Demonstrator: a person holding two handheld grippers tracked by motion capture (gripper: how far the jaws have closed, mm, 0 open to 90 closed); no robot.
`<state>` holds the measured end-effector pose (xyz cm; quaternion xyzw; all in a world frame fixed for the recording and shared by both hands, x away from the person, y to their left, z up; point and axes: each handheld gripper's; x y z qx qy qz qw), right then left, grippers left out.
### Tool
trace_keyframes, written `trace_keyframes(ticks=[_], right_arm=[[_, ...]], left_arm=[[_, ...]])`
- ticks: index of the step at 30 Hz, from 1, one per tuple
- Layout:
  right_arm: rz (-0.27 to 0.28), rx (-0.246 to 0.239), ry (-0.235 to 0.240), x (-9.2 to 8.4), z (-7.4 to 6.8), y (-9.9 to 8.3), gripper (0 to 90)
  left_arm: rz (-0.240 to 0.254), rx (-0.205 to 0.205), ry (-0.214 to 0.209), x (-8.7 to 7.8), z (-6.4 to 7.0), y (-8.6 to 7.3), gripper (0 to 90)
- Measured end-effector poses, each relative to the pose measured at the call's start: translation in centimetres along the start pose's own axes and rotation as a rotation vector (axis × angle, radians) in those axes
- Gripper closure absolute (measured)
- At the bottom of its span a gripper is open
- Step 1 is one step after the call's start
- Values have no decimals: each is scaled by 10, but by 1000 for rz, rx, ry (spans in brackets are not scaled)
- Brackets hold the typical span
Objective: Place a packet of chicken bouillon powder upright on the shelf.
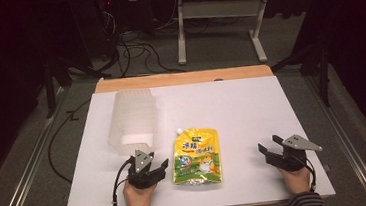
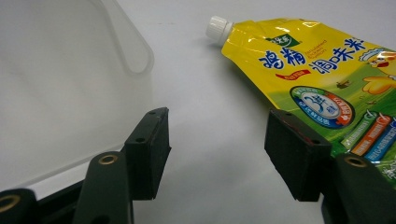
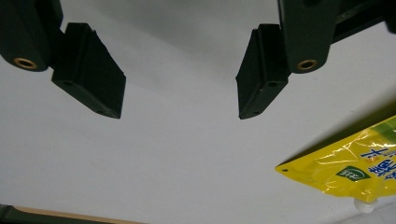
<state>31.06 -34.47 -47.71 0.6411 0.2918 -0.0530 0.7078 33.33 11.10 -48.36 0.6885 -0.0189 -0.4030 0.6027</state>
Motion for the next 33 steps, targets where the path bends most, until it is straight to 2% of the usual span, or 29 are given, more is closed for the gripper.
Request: trace_keyframes(ticks=[14,18,28,31,33], right_arm=[[5,-5,-8,-1,-2,0,316],[2,-4,-6,0,-2,0,316],[12,-9,-3,-1,-1,-1,316],[14,-12,-5,-1,-1,-1,316],[11,-9,-8,-1,-1,0,316]], left_arm=[[3,2,4,0,1,0,389],[0,-9,-2,0,-1,0,386],[14,15,-2,-1,2,0,387],[8,-3,-5,-1,0,1,385],[9,-2,-6,-1,-1,1,381]])
Point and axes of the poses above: each handheld gripper's, and its own axes: x roughly forward along the jaws, y roughly out of its top, z roughly to its right
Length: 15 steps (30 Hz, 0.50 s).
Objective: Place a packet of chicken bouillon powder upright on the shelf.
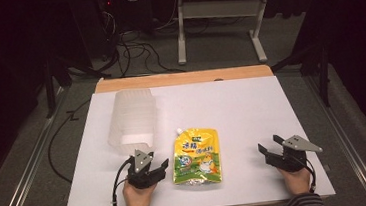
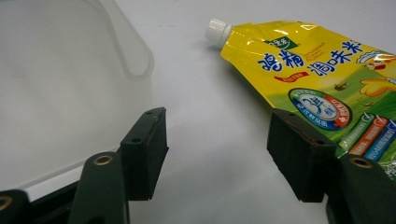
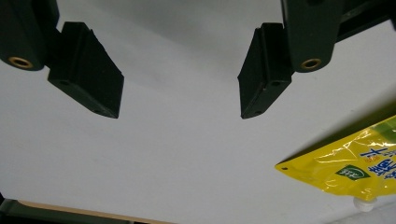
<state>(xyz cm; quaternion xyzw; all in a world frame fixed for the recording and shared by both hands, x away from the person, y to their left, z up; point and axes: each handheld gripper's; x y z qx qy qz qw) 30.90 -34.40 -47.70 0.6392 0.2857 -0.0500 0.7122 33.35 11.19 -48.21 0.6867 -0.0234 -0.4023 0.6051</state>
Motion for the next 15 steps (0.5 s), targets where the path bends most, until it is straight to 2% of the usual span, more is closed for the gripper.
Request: trace_keyframes(ticks=[3,7,11,15], right_arm=[[4,1,1,0,0,0,317],[9,2,3,-1,0,0,316],[7,1,0,-1,0,0,318],[7,2,-4,-1,0,0,320]], left_arm=[[5,2,-6,0,2,0,369],[9,-19,-15,-1,3,2,359],[6,-29,-46,-3,8,3,348],[-8,-8,-67,-4,12,8,341]])
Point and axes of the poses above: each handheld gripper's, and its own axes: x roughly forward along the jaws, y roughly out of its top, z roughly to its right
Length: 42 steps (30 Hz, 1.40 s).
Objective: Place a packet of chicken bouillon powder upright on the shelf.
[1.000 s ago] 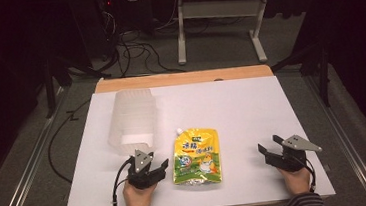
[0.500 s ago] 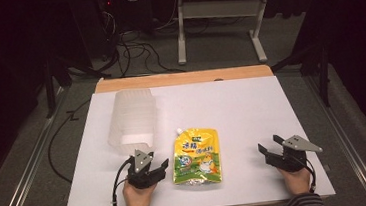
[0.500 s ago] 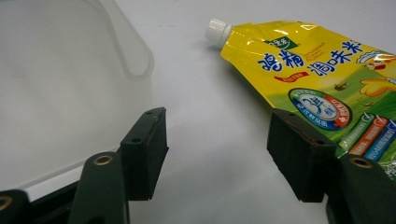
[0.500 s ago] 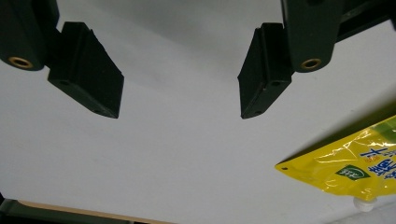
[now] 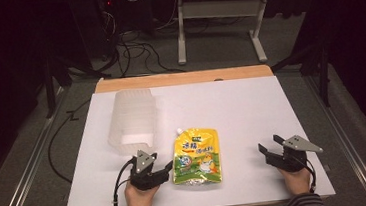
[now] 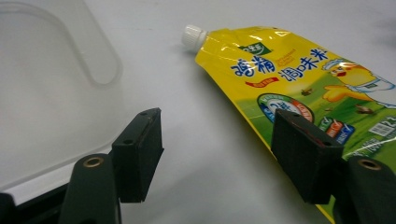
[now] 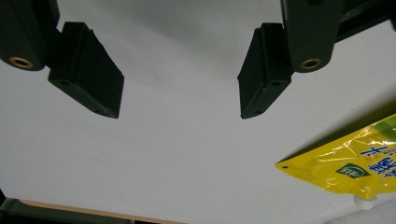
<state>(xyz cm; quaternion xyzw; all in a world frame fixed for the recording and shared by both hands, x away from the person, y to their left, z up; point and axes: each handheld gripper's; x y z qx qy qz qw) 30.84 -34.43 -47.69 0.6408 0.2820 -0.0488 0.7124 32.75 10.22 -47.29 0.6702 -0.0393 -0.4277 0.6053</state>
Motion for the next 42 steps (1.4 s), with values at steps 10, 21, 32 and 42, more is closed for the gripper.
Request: trace_keyframes(ticks=[10,21,32,42], right_arm=[[-2,2,-8,0,-1,0,318],[13,-14,-5,-1,-2,-1,317],[20,-31,5,-2,-2,-1,314],[8,-29,-2,-1,-3,-1,315]], left_arm=[[-47,24,-34,12,19,24,316],[-178,-36,-21,45,29,49,287],[-240,-152,34,71,16,54,218],[-272,-161,37,86,20,52,183]])
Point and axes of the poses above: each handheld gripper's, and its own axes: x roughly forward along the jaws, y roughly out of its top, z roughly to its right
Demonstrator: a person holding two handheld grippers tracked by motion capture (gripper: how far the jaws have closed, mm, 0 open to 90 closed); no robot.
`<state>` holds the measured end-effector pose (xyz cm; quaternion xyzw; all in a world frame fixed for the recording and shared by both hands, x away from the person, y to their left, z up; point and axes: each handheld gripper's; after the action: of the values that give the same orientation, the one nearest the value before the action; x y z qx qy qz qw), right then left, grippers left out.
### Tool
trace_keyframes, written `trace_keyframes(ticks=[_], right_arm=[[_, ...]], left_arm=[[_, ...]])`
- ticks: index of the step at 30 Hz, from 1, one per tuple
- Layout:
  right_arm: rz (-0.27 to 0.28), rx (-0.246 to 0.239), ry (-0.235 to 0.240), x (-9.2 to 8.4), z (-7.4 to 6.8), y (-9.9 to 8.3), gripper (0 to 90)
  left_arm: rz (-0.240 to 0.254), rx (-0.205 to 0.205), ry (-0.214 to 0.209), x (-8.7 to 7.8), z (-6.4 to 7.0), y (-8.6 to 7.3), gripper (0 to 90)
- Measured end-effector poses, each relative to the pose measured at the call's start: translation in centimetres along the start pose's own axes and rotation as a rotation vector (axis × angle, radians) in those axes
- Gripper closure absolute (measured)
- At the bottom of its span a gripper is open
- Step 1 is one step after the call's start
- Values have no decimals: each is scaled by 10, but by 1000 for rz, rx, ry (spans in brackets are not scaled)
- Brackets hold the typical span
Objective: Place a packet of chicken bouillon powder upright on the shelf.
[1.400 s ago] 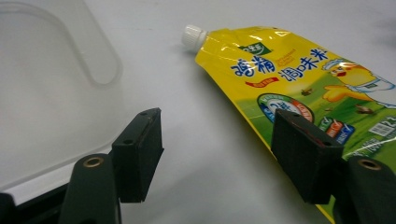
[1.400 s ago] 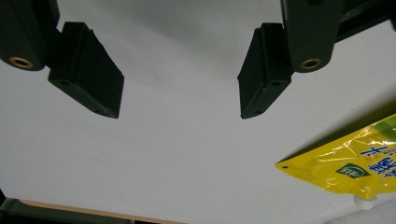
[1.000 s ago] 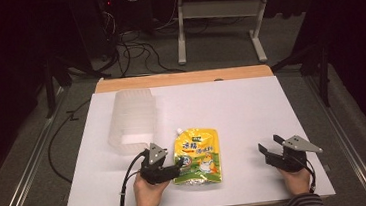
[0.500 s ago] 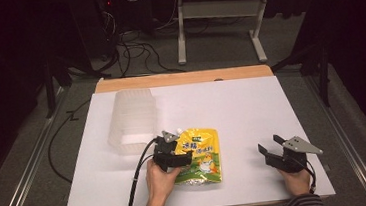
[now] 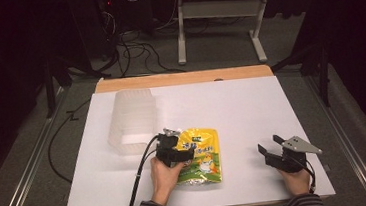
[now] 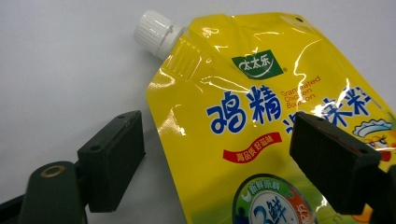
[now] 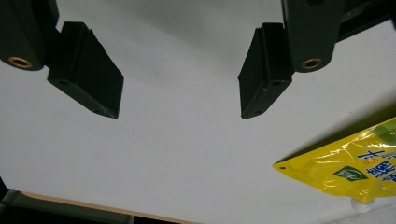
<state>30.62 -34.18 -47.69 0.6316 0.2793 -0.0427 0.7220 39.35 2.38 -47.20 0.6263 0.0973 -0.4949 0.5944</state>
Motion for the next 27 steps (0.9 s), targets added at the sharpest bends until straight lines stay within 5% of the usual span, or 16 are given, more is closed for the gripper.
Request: trace_keyframes(ticks=[10,11,21,27], right_arm=[[1,-7,-4,0,0,0,317],[-2,-5,-5,0,-1,0,317],[-2,-8,-10,1,0,0,317],[-6,-8,-10,1,-1,0,317]], left_arm=[[-28,111,76,1,15,-1,341],[-28,118,79,0,16,-1,426],[-10,211,37,-3,25,-6,872],[-4,194,-37,-8,17,-2,893]])
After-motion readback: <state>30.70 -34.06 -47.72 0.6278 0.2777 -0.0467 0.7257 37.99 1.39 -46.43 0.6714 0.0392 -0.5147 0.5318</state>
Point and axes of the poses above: each handheld gripper's, and its own axes: x roughly forward along the jaws, y roughly out of its top, z roughly to its right
